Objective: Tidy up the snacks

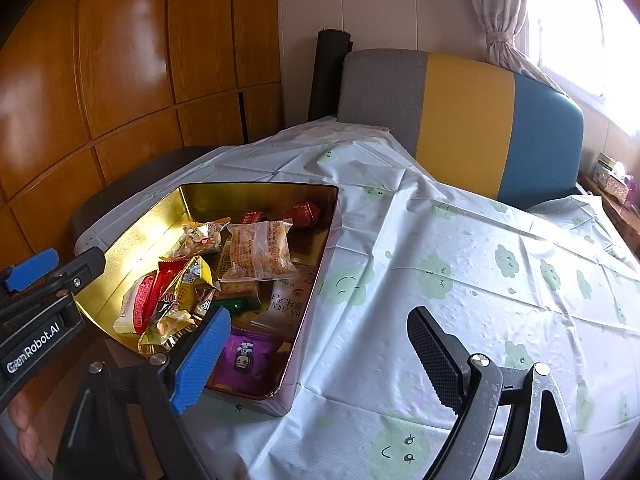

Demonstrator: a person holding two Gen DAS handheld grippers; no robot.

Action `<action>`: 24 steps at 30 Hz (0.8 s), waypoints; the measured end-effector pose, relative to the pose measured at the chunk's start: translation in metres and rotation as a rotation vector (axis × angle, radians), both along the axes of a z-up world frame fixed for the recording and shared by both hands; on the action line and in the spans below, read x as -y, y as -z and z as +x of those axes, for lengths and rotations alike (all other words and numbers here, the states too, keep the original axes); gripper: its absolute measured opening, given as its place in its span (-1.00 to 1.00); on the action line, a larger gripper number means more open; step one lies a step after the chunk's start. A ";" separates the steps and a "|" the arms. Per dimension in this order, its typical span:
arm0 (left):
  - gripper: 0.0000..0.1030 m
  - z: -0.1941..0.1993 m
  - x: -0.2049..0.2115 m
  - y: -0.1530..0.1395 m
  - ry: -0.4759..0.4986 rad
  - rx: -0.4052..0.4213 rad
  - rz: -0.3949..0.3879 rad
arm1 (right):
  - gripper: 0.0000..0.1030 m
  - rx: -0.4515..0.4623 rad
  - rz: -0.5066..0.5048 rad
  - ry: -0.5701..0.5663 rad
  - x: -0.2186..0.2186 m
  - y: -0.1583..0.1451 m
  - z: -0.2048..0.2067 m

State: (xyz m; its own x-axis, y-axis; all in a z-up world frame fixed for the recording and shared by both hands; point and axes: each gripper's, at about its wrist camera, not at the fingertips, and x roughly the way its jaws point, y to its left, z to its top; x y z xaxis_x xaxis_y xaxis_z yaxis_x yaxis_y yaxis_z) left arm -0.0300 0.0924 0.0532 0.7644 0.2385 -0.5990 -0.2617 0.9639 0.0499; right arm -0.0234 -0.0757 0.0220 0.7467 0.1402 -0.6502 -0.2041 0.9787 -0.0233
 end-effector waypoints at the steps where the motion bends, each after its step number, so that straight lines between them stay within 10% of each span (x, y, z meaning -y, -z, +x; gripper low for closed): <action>1: 0.22 0.000 0.000 0.000 0.000 0.000 0.000 | 0.77 0.000 0.001 0.000 0.000 0.000 0.000; 24: 0.22 -0.001 0.001 0.001 0.012 -0.003 -0.001 | 0.80 -0.002 0.004 0.003 0.002 0.002 -0.001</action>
State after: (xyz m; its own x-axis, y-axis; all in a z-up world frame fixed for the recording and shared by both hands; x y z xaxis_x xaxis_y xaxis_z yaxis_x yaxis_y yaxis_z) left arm -0.0310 0.0910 0.0522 0.7655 0.2293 -0.6011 -0.2504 0.9669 0.0499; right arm -0.0247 -0.0773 0.0198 0.7456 0.1411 -0.6513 -0.2016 0.9793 -0.0187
